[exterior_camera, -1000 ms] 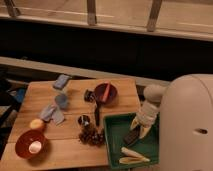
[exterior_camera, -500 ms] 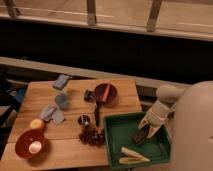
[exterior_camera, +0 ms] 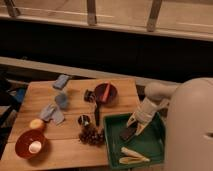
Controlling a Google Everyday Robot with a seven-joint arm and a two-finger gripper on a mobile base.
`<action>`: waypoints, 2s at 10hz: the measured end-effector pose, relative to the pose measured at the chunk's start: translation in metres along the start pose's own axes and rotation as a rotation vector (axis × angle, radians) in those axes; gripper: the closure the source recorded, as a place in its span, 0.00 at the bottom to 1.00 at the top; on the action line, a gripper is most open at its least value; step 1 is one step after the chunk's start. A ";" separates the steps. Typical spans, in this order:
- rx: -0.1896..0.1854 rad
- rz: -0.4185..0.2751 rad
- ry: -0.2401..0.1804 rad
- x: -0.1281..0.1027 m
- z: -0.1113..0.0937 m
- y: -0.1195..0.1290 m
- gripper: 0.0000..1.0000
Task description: Wipe tray with eraser
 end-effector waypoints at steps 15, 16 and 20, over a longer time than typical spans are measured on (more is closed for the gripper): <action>0.031 -0.057 -0.017 0.017 -0.014 0.026 1.00; 0.039 -0.041 -0.022 0.018 -0.011 0.024 1.00; 0.062 0.017 -0.062 -0.007 -0.023 -0.011 1.00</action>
